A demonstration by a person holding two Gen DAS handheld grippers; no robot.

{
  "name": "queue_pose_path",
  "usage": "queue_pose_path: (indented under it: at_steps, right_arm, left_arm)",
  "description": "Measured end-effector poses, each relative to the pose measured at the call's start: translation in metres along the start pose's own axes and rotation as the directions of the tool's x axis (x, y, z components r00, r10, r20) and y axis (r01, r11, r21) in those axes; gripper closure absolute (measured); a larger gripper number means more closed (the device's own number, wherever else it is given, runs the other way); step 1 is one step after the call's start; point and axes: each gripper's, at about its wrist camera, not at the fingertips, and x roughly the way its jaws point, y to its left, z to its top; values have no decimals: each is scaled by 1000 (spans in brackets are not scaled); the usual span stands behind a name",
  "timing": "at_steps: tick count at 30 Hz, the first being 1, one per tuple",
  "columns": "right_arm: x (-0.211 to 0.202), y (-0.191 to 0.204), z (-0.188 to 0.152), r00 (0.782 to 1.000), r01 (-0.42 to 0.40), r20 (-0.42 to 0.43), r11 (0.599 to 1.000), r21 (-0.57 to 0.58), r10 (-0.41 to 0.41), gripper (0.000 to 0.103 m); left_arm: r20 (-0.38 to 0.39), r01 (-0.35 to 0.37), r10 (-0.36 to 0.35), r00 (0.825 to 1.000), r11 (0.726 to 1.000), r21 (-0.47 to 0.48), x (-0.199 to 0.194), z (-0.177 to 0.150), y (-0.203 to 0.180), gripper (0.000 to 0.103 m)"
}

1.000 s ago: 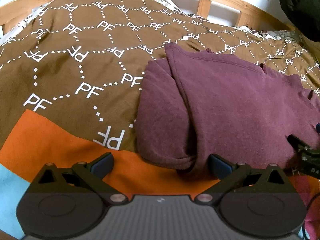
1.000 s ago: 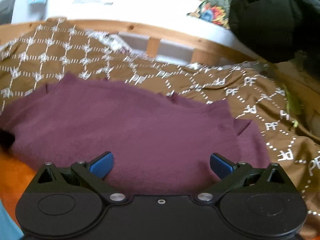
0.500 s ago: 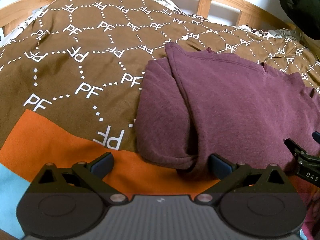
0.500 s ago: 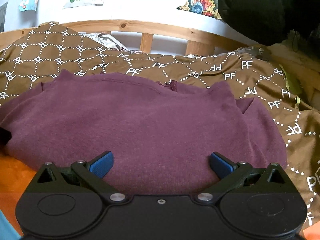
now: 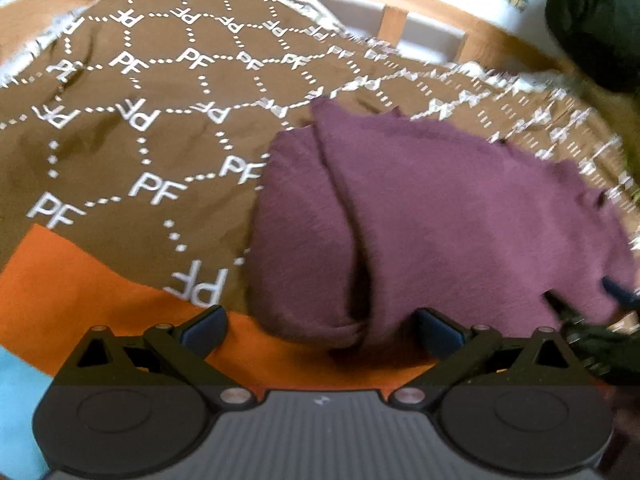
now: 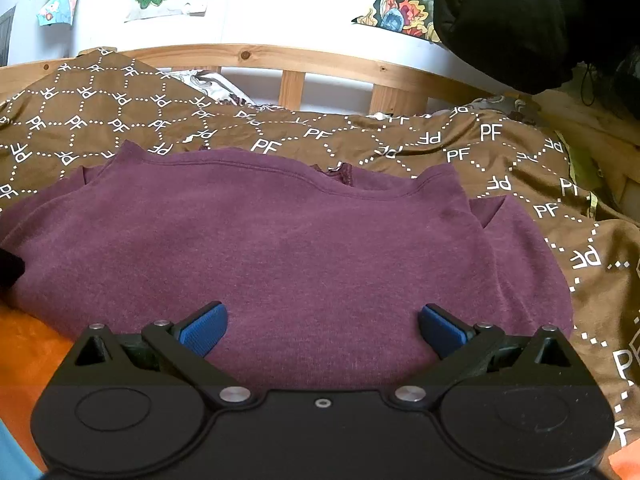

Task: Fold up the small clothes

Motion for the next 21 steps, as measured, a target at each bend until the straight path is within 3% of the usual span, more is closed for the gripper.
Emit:
queue_pose_path:
  at_steps: [3, 5, 21]
  right_arm:
    - [0, 0, 0, 1000, 0, 1, 1000, 2, 0, 1]
    - [0, 0, 0, 1000, 0, 0, 1000, 2, 0, 1]
    - [1, -4, 4, 1000, -17, -15, 1000, 21, 18, 1]
  left_arm:
    - [8, 84, -84, 996, 995, -47, -1, 4, 7, 0]
    - [12, 94, -94, 996, 994, -55, 1, 7, 10, 0]
    - [49, 41, -39, 998, 999, -28, 20, 8, 7, 1]
